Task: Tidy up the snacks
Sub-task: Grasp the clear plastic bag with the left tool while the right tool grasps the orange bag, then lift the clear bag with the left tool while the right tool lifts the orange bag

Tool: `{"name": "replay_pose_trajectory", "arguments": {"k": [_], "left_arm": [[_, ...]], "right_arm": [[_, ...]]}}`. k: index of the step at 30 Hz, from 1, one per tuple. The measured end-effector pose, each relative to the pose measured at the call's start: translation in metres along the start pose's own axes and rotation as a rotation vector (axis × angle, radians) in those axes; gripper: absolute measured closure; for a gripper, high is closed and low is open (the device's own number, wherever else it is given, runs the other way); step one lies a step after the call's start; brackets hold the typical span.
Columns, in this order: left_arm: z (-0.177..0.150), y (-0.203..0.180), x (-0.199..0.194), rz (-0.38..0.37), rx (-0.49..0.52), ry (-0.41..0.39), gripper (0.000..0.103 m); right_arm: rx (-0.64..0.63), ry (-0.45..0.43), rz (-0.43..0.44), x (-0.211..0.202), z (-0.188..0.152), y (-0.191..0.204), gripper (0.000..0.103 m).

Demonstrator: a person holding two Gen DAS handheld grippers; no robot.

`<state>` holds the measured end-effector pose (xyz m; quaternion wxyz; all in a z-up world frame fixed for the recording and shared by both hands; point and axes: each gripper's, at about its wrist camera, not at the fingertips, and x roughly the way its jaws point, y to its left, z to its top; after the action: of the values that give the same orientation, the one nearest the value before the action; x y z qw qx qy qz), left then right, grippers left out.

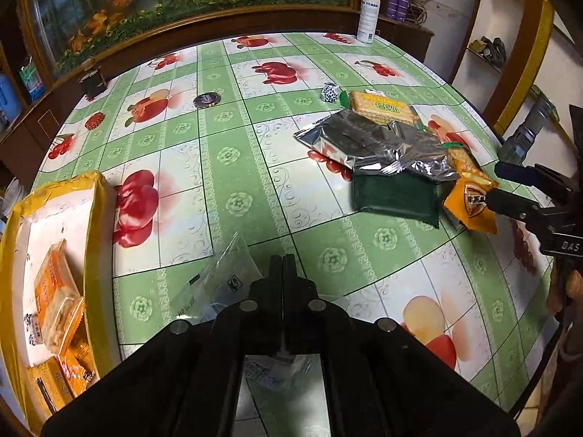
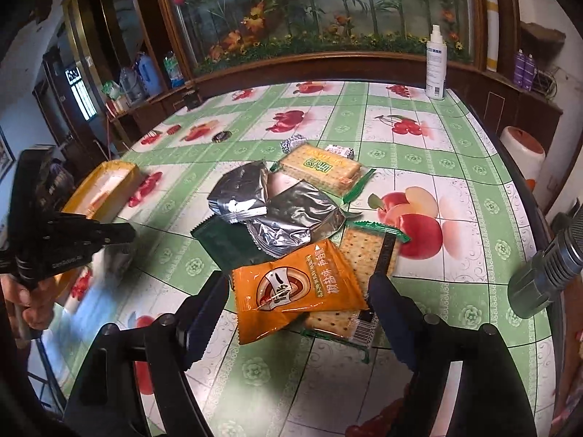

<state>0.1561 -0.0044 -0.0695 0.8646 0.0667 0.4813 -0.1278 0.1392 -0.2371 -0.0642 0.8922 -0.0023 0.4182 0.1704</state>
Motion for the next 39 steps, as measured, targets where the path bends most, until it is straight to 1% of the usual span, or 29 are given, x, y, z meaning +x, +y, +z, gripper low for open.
{"name": "replay_pose_trajectory", "arguments": {"k": [3, 6, 8, 11, 13, 14, 16, 17, 18, 19, 21, 23, 28, 32, 33, 34, 36, 39], "left_arm": [[-0.005, 0.005, -0.007, 0.0, -0.025, -0.022, 0.103], [-0.008, 0.011, -0.014, -0.025, -0.054, -0.032, 0.103], [-0.011, 0.012, -0.017, -0.035, -0.065, -0.033, 0.103], [-0.014, 0.016, -0.022, -0.066, -0.092, -0.035, 0.103], [-0.017, 0.019, -0.025, -0.073, -0.113, -0.039, 0.103], [-0.019, 0.021, -0.027, -0.074, -0.123, -0.043, 0.103], [-0.022, 0.024, -0.031, -0.081, -0.14, -0.048, 0.103], [-0.023, 0.025, -0.032, -0.085, -0.148, -0.049, 0.103], [-0.024, 0.025, -0.034, -0.085, -0.153, -0.052, 0.103], [-0.025, 0.026, -0.036, -0.085, -0.156, -0.056, 0.103], [-0.028, 0.028, -0.041, -0.082, -0.165, -0.064, 0.103], [-0.03, 0.032, -0.047, -0.089, -0.179, -0.073, 0.103], [-0.034, 0.036, -0.064, -0.091, -0.193, -0.105, 0.103], [-0.038, 0.032, -0.077, -0.065, -0.186, -0.133, 0.103], [-0.039, 0.032, -0.081, -0.059, -0.185, -0.141, 0.103], [-0.04, 0.032, -0.085, -0.058, -0.184, -0.15, 0.103], [-0.042, 0.033, -0.091, -0.06, -0.185, -0.163, 0.103], [-0.046, 0.038, -0.097, -0.054, -0.195, -0.173, 0.103]], "right_arm": [[-0.032, 0.031, -0.021, 0.011, 0.0, 0.008, 0.022], [-0.088, 0.057, -0.052, 0.022, -0.003, 0.016, 0.022], [-0.13, 0.074, -0.057, 0.029, -0.004, 0.022, 0.022], [-0.149, 0.087, -0.034, 0.033, -0.003, 0.026, 0.02], [-0.157, 0.092, -0.019, 0.035, -0.003, 0.029, 0.019], [-0.16, 0.094, -0.034, 0.035, -0.003, 0.03, 0.023], [-0.157, 0.095, -0.028, 0.032, -0.003, 0.032, 0.044], [-0.127, 0.105, 0.026, 0.03, -0.003, 0.029, 0.079], [-0.087, 0.116, 0.09, 0.028, -0.003, 0.026, 0.082], [-0.079, 0.116, 0.103, 0.027, -0.006, 0.026, 0.082], [-0.087, 0.118, 0.089, 0.025, -0.011, 0.03, 0.082], [-0.062, 0.112, 0.13, 0.019, -0.016, 0.031, 0.083], [-0.039, 0.069, 0.157, -0.003, -0.023, 0.039, 0.087], [-0.072, 0.017, 0.157, -0.024, -0.018, 0.058, 0.091], [-0.086, 0.006, 0.155, -0.029, -0.016, 0.063, 0.097], [-0.102, -0.01, 0.157, -0.035, -0.013, 0.071, 0.099], [-0.126, -0.031, 0.168, -0.042, -0.008, 0.083, 0.101], [-0.165, -0.042, 0.166, -0.046, -0.002, 0.1, 0.101]]}}
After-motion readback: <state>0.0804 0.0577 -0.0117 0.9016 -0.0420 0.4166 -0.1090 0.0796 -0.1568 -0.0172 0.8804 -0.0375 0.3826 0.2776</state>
